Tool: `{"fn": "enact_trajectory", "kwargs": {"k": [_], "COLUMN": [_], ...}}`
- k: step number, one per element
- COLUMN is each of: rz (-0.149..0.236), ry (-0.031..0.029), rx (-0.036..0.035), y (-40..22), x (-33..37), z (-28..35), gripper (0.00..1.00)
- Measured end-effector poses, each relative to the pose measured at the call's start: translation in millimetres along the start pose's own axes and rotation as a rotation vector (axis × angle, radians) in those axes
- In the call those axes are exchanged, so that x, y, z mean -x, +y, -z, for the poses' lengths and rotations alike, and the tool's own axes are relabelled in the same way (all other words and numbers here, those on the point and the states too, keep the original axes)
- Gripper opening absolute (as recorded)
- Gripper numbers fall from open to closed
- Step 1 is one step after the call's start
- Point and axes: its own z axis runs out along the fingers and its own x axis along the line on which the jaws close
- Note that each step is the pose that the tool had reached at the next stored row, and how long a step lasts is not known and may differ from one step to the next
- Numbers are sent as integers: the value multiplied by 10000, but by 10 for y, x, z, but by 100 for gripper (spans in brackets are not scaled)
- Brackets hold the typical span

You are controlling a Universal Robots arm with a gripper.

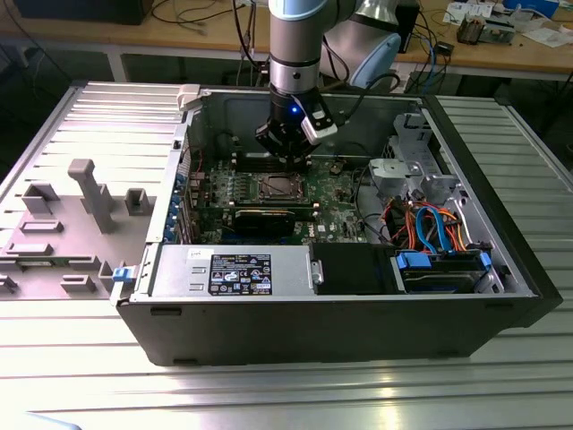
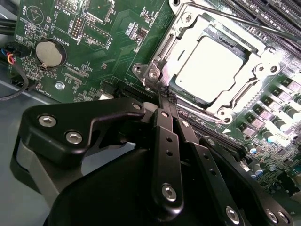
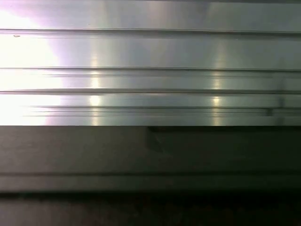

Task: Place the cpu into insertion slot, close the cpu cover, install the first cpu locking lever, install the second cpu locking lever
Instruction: 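Install the first cpu locking lever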

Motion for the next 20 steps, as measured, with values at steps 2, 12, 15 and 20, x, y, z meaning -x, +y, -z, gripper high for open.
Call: {"fn": "enact_trajectory", "kwargs": {"k": [2,12,15,20], "rz": [2,10,8,5], "ry": [-1,1,1,0], "rx": [-48,-250,-245,-106], "y": [0,1,2,3], "x": [0,-1,-2,-2], "z": [-5,-31,-40,-64], "gripper": [11,11,11,11]}}
